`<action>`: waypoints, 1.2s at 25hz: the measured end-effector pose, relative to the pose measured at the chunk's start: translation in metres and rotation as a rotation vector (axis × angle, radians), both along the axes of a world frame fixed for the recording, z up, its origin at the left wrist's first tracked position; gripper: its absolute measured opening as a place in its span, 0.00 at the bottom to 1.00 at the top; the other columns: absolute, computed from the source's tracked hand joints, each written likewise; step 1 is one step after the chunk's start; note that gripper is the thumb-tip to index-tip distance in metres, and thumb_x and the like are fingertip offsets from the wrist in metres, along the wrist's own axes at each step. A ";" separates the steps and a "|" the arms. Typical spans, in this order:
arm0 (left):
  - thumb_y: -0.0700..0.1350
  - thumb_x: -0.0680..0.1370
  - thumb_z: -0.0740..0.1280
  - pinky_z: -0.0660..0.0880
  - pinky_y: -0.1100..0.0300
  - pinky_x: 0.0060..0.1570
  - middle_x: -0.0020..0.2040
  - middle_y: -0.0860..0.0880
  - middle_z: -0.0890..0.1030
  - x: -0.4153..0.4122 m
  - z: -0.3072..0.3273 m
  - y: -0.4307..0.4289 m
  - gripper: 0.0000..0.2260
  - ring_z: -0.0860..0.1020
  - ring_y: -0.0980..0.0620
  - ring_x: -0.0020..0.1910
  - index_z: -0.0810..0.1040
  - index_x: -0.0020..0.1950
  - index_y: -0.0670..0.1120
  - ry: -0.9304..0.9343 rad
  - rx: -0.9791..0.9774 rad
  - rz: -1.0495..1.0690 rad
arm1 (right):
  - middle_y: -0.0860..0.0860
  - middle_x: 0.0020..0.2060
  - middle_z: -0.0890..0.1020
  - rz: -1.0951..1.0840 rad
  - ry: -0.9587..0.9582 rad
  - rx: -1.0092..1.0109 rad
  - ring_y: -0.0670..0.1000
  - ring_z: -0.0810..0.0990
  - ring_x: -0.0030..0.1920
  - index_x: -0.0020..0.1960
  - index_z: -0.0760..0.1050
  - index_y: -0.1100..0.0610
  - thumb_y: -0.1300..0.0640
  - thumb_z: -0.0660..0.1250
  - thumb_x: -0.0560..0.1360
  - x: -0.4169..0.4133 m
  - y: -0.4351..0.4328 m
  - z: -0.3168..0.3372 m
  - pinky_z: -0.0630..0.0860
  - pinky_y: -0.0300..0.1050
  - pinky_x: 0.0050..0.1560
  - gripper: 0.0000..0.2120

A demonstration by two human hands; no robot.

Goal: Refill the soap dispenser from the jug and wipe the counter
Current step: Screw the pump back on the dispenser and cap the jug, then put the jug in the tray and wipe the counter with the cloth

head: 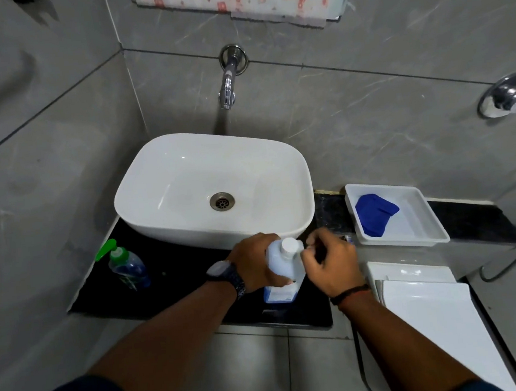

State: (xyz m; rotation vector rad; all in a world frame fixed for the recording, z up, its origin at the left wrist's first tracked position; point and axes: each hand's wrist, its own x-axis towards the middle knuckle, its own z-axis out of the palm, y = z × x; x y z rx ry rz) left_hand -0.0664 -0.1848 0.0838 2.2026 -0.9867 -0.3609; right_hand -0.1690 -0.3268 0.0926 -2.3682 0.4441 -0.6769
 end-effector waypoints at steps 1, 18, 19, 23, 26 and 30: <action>0.54 0.57 0.79 0.74 0.54 0.48 0.49 0.48 0.80 0.002 0.007 -0.004 0.27 0.77 0.46 0.48 0.77 0.52 0.46 -0.004 -0.037 0.009 | 0.48 0.30 0.77 0.000 -0.037 0.039 0.46 0.76 0.31 0.42 0.72 0.52 0.53 0.62 0.66 -0.009 -0.004 -0.005 0.75 0.45 0.32 0.06; 0.67 0.60 0.72 0.66 0.55 0.63 0.65 0.46 0.72 0.024 0.005 -0.260 0.43 0.71 0.47 0.63 0.68 0.67 0.46 -0.194 -0.179 -0.153 | 0.56 0.41 0.79 -0.671 -0.043 0.307 0.60 0.78 0.41 0.51 0.62 0.52 0.43 0.74 0.55 -0.001 -0.215 -0.042 0.74 0.47 0.39 0.33; 0.68 0.60 0.71 0.64 0.56 0.64 0.66 0.45 0.72 0.033 -0.016 -0.280 0.44 0.70 0.47 0.64 0.67 0.68 0.45 -0.216 -0.144 -0.150 | 0.54 0.41 0.78 -0.686 -0.053 0.322 0.59 0.78 0.40 0.51 0.62 0.52 0.45 0.75 0.55 0.002 -0.245 -0.054 0.73 0.46 0.39 0.32; 0.75 0.60 0.60 0.62 0.54 0.68 0.72 0.49 0.64 0.076 -0.096 -0.362 0.46 0.63 0.50 0.70 0.61 0.71 0.50 -0.219 0.088 -0.123 | 0.52 0.42 0.76 -0.761 -0.053 0.368 0.61 0.79 0.44 0.51 0.62 0.53 0.51 0.78 0.58 0.025 -0.370 -0.109 0.76 0.51 0.44 0.31; 0.76 0.62 0.54 0.61 0.54 0.66 0.73 0.50 0.61 0.096 -0.146 -0.406 0.45 0.62 0.49 0.70 0.59 0.72 0.51 -0.196 0.182 -0.115 | 0.60 0.47 0.79 -0.795 -0.001 0.354 0.64 0.79 0.46 0.51 0.62 0.56 0.52 0.78 0.59 0.041 -0.442 -0.147 0.77 0.57 0.46 0.31; 0.78 0.63 0.48 0.46 0.51 0.70 0.77 0.49 0.44 0.116 -0.196 -0.445 0.49 0.46 0.48 0.75 0.45 0.75 0.48 -0.289 0.369 -0.141 | 0.65 0.49 0.79 -0.820 0.052 0.323 0.67 0.78 0.47 0.54 0.63 0.59 0.51 0.78 0.60 0.057 -0.511 -0.194 0.74 0.53 0.45 0.32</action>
